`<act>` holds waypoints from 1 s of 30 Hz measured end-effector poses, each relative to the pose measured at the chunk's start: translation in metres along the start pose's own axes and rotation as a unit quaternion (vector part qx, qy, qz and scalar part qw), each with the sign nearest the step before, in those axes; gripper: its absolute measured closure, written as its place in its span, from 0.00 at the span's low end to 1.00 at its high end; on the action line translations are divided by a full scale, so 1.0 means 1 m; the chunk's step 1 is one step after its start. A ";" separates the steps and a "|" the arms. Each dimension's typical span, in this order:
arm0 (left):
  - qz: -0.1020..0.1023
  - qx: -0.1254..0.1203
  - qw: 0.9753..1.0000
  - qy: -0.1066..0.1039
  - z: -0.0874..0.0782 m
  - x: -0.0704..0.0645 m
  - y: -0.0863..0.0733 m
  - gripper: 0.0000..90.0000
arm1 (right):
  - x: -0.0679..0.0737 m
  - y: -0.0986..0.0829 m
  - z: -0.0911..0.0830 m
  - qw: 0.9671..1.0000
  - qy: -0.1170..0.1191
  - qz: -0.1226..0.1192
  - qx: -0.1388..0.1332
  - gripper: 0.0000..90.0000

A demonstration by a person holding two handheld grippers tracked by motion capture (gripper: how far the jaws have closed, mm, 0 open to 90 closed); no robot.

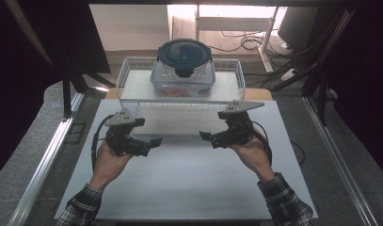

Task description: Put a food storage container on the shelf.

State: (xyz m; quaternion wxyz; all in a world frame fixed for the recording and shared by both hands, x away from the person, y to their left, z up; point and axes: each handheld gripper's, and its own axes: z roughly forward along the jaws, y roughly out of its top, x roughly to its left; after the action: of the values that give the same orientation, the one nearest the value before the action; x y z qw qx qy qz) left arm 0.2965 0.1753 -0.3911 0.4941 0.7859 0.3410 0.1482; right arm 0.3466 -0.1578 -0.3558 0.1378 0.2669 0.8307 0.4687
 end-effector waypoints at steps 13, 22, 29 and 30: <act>-0.006 0.012 1.000 -0.003 0.009 -0.016 -0.065 0.04 | 0.014 -0.068 0.001 1.000 0.003 0.011 0.000 0.02; -0.021 0.022 1.000 0.007 0.016 -0.016 -0.108 0.04 | 0.018 -0.116 0.012 1.000 -0.011 0.013 0.024 0.01; -0.024 0.081 0.996 0.015 0.038 -0.012 -0.134 0.04 | 0.022 -0.143 0.017 0.999 -0.028 -0.001 0.041 0.01; -0.023 0.078 0.997 0.015 0.038 -0.013 -0.133 0.04 | 0.022 -0.146 0.018 0.998 -0.028 0.002 0.047 0.01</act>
State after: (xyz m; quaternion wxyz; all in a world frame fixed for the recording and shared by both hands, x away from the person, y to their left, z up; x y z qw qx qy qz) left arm 0.2571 0.1780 -0.5248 0.4289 0.8119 0.3769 0.1214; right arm 0.2918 -0.1937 -0.4889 0.1476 0.2879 0.8470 0.4218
